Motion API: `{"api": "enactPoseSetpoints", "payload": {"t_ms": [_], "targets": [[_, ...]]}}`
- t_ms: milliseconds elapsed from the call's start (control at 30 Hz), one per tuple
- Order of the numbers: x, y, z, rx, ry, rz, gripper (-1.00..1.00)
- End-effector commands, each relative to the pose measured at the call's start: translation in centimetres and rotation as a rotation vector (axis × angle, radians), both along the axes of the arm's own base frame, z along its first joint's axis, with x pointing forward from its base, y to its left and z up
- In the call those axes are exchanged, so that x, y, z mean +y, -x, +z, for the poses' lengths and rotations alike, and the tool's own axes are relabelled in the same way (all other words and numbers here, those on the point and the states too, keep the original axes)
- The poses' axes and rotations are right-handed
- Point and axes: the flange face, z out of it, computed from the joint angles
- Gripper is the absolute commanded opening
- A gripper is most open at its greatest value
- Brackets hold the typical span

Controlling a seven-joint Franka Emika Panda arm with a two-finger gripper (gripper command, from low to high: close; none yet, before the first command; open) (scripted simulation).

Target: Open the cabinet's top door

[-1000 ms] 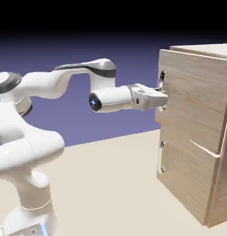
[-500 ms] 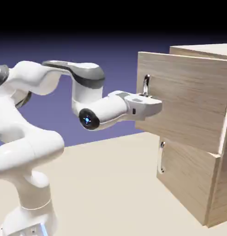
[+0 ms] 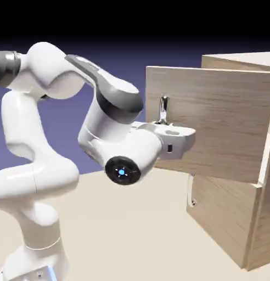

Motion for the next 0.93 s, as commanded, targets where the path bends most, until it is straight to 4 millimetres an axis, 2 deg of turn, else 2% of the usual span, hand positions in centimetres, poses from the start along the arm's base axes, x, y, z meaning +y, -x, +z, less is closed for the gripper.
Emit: {"api": "enactPoseSetpoints", "payload": {"t_ms": [0,400,700,867,900], "targets": [[-0.7,0.1,0.0,0.0,0.0,0.023,-1.0],[-9.7,0.4,0.0,0.0,0.0,0.315,-1.0],[-16.3,-1.1,0.0,0.0,0.0,0.536,-1.0],[-19.1,-2.2,0.0,0.0,0.0,0.633,-1.0],[-19.1,-2.2,0.0,0.0,0.0,0.633,1.0]]}}
